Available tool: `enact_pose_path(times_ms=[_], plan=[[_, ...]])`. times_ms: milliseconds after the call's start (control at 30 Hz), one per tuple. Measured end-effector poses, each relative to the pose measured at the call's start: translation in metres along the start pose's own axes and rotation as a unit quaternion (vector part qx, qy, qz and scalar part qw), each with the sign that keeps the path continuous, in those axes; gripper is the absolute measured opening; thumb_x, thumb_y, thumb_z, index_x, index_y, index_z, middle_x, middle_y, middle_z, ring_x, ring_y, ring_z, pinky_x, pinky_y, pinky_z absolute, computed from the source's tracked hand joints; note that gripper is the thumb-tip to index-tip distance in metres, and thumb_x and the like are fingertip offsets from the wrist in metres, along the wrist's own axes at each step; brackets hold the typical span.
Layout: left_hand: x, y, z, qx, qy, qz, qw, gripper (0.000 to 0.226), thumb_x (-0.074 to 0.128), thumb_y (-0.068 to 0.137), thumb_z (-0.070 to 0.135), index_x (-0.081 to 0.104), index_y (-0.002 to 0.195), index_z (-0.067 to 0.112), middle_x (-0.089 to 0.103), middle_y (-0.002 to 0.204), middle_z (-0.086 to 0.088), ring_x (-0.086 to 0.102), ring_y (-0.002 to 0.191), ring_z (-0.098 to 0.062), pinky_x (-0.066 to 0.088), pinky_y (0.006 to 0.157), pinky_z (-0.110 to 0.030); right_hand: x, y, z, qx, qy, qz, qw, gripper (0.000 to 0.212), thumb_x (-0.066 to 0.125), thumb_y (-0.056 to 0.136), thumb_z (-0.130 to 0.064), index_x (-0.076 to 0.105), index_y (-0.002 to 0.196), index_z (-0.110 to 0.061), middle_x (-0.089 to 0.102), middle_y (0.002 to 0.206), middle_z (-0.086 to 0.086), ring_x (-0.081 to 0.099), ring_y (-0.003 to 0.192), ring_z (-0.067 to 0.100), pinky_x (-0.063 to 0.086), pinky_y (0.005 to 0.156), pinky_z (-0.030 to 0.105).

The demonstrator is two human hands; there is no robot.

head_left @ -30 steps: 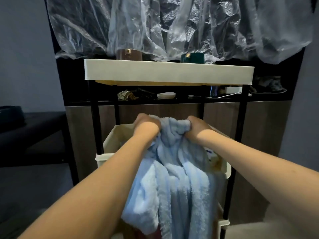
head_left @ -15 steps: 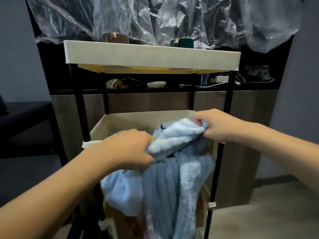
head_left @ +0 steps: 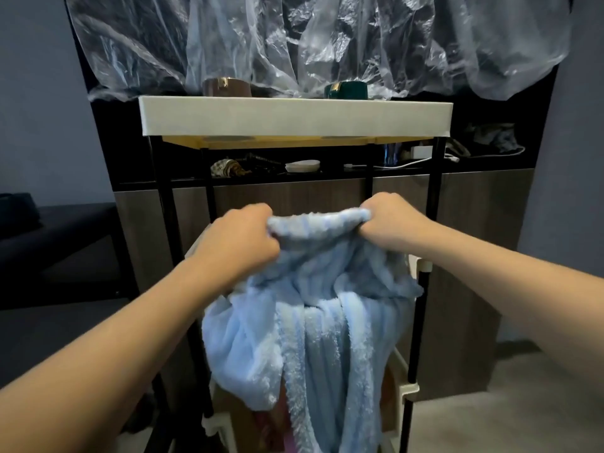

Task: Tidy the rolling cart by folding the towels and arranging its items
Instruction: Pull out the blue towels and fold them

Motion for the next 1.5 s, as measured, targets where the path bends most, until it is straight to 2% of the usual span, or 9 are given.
enact_pose_path(times_ms=[167, 433, 567, 667, 867, 1000, 1133, 1300, 1500], plan=[[-0.004, 0.019, 0.01, -0.096, -0.531, -0.045, 0.84, 0.013, 0.056, 0.084, 0.013, 0.054, 0.096, 0.007, 0.059, 0.088, -0.015, 0.06, 0.076, -0.027, 0.047, 0.062, -0.037, -0.014, 0.011, 0.015, 0.03, 0.008, -0.057, 0.998, 0.027, 0.065, 0.076, -0.022, 0.052, 0.057, -0.009, 0.05, 0.056, 0.004, 0.056, 0.065, 0.027, 0.037, 0.054, 0.029], [-0.007, 0.032, 0.018, -0.047, -0.318, -0.042, 0.946, 0.022, 0.059, 0.087, 0.02, 0.066, 0.072, 0.005, 0.063, 0.069, -0.001, 0.055, 0.065, -0.013, 0.045, 0.064, -0.029, -0.04, -0.012, 0.025, 0.055, 0.026, -0.072, 0.995, 0.012, 0.059, 0.084, -0.017, 0.061, 0.09, -0.007, 0.065, 0.088, 0.007, 0.06, 0.086, 0.022, 0.045, 0.071, 0.032], [-0.006, 0.036, 0.029, -0.051, -0.302, -0.061, 0.95, 0.023, 0.056, 0.084, 0.012, 0.053, 0.062, 0.011, 0.051, 0.061, -0.006, 0.044, 0.055, -0.015, 0.038, 0.052, -0.025, -0.016, -0.016, -0.007, 0.044, 0.226, -0.206, 0.951, 0.081, 0.076, 0.081, -0.022, 0.028, 0.146, -0.026, 0.069, 0.106, 0.005, 0.064, 0.099, 0.016, 0.048, 0.096, 0.032], [-0.004, 0.035, 0.022, -0.078, -0.279, -0.091, 0.953, 0.014, 0.067, 0.077, 0.015, 0.065, 0.081, 0.002, 0.066, 0.075, -0.013, 0.059, 0.064, -0.021, 0.051, 0.06, -0.031, -0.005, -0.007, -0.006, 0.033, 0.185, -0.162, 0.969, 0.021, 0.06, 0.092, -0.019, 0.066, 0.111, -0.02, 0.068, 0.086, 0.016, 0.064, 0.067, 0.014, 0.048, 0.071, 0.029], [-0.005, 0.034, 0.005, -0.118, -0.318, -0.053, 0.939, 0.022, 0.071, 0.078, 0.017, 0.068, 0.081, -0.004, 0.065, 0.073, -0.014, 0.058, 0.064, -0.021, 0.048, 0.06, -0.03, -0.002, -0.026, -0.022, 0.02, 0.234, -0.238, 0.943, 0.086, 0.077, 0.074, -0.047, 0.031, 0.144, -0.03, 0.054, 0.128, -0.008, 0.056, 0.115, 0.012, 0.046, 0.098, 0.03], [-0.006, 0.036, 0.012, -0.139, -0.348, -0.067, 0.925, 0.018, 0.077, 0.071, 0.018, 0.07, 0.077, 0.003, 0.07, 0.069, -0.01, 0.063, 0.059, -0.018, 0.052, 0.052, -0.022, 0.012, -0.019, -0.034, -0.012, 0.197, -0.15, 0.969, 0.013, 0.06, 0.087, -0.011, 0.067, 0.098, -0.008, 0.067, 0.085, 0.0, 0.062, 0.078, 0.016, 0.048, 0.066, 0.027], [0.001, 0.018, -0.001, -0.169, -0.302, -0.259, 0.902, 0.024, 0.077, 0.073, 0.019, 0.074, 0.086, -0.002, 0.074, 0.085, -0.021, 0.069, 0.074, -0.034, 0.057, 0.073, -0.046, -0.007, 0.002, 0.01, 0.123, 0.209, -0.037, 0.969, 0.024, 0.042, 0.087, 0.0, 0.064, 0.091, 0.006, 0.063, 0.079, 0.017, 0.053, 0.065, 0.023, 0.039, 0.056, 0.028], [0.009, 0.023, 0.015, -0.114, -0.361, -0.197, 0.905, 0.011, 0.062, 0.087, 0.015, 0.069, 0.088, 0.006, 0.064, 0.08, -0.016, 0.057, 0.072, -0.025, 0.041, 0.067, -0.038, -0.002, -0.004, -0.002, 0.061, 0.237, -0.148, 0.958, 0.05, 0.063, 0.084, -0.01, 0.054, 0.132, -0.017, 0.062, 0.122, 0.0, 0.061, 0.102, 0.015, 0.05, 0.079, 0.023], [0.014, 0.012, 0.024, -0.117, -0.322, -0.292, 0.893, 0.027, 0.079, 0.076, 0.017, 0.072, 0.095, -0.001, 0.075, 0.09, -0.02, 0.073, 0.083, -0.037, 0.06, 0.079, -0.048, 0.007, 0.012, 0.005, 0.138, 0.331, -0.035, 0.933, 0.031, 0.043, 0.087, 0.002, 0.07, 0.084, -0.011, 0.07, 0.09, 0.018, 0.061, 0.077, 0.03, 0.045, 0.06, 0.031]])
Point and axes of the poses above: each hand's wrist, its own y-axis towards the middle knuckle, its own x-axis out of the palm, z = x × y, the point moved 3 cm from there along y, towards the middle knuckle
